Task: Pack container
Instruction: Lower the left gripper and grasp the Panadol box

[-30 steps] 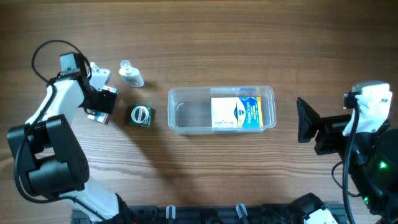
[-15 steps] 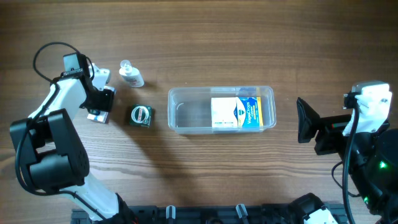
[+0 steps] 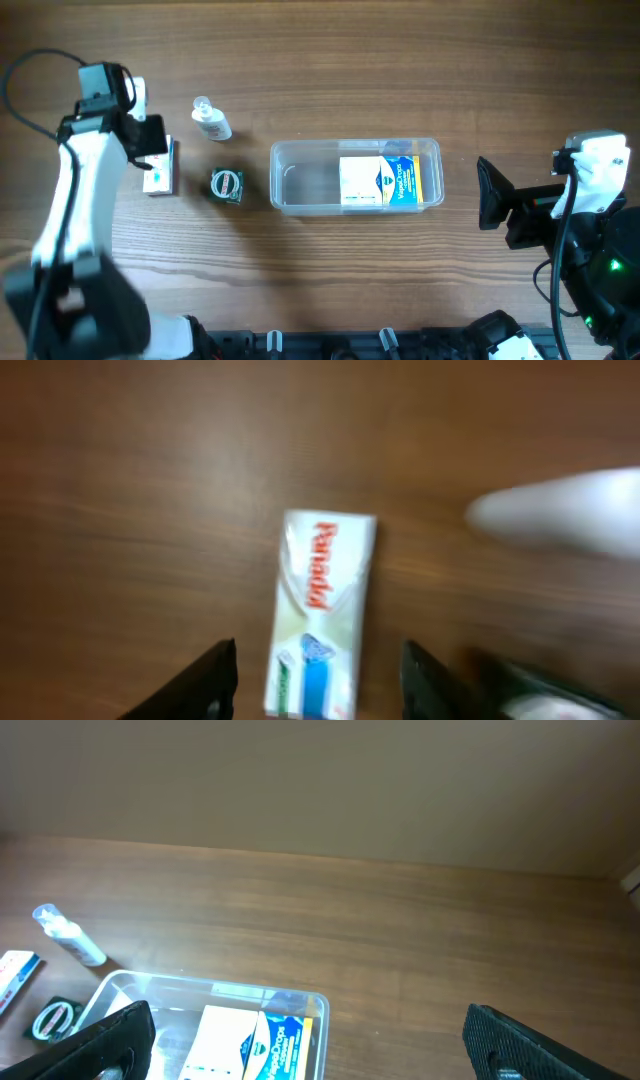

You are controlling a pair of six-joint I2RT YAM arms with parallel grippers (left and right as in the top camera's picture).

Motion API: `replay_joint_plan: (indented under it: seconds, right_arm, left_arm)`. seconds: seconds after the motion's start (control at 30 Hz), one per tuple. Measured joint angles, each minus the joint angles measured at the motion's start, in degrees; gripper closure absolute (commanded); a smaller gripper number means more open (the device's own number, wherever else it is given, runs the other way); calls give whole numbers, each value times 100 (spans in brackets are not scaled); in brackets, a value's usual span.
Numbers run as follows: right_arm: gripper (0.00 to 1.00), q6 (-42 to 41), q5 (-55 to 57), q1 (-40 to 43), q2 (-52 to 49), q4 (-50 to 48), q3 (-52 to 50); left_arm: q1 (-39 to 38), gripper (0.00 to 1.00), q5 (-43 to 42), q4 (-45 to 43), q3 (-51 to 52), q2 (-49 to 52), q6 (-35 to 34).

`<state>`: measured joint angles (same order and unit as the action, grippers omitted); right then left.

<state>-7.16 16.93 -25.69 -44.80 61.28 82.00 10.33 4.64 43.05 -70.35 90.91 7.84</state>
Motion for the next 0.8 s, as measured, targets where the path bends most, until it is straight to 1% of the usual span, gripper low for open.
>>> replay_joint_plan:
  seconds: [0.1, 0.17, 0.2, 0.27, 0.33, 0.4, 0.53, 0.67, 0.73, 0.8]
  right_arm:
    - [0, 0, 0, 0, 0, 2, 0]
    - [0, 0, 0, 0, 0, 0, 0]
    - [0, 0, 0, 0, 0, 2, 0]
    - [0, 0, 0, 0, 0, 0, 0]
    - [0, 0, 0, 0, 0, 0, 0]
    - [0, 0, 0, 0, 0, 0, 0]
    - [0, 0, 0, 0, 0, 0, 0]
    - [0, 0, 0, 0, 0, 0, 0]
    - [0, 0, 0, 0, 0, 2, 0]
    - [0, 0, 0, 0, 0, 0, 0]
  left_arm:
    - [-428, 48, -2, 216, -94, -789, -179]
    - [-793, 47, 66, 385, -120, -1250, -254]
    - [-990, 40, 146, 479, -120, -1473, -271]
    - [-1325, 32, 378, 568, -120, -1801, -302]
    - [-1480, 26, 732, 586, -125, -1998, -485]
    - [-1405, 24, 970, 584, -131, -2004, -719]
    - [-863, 18, 1043, 612, -129, -1650, -1084]
    - [-199, 18, 734, 599, -133, -758, -1163]
    - [9, 17, 579, 584, -133, -260, -1134]
    - [138, 19, 459, 518, -133, 247, -1064]
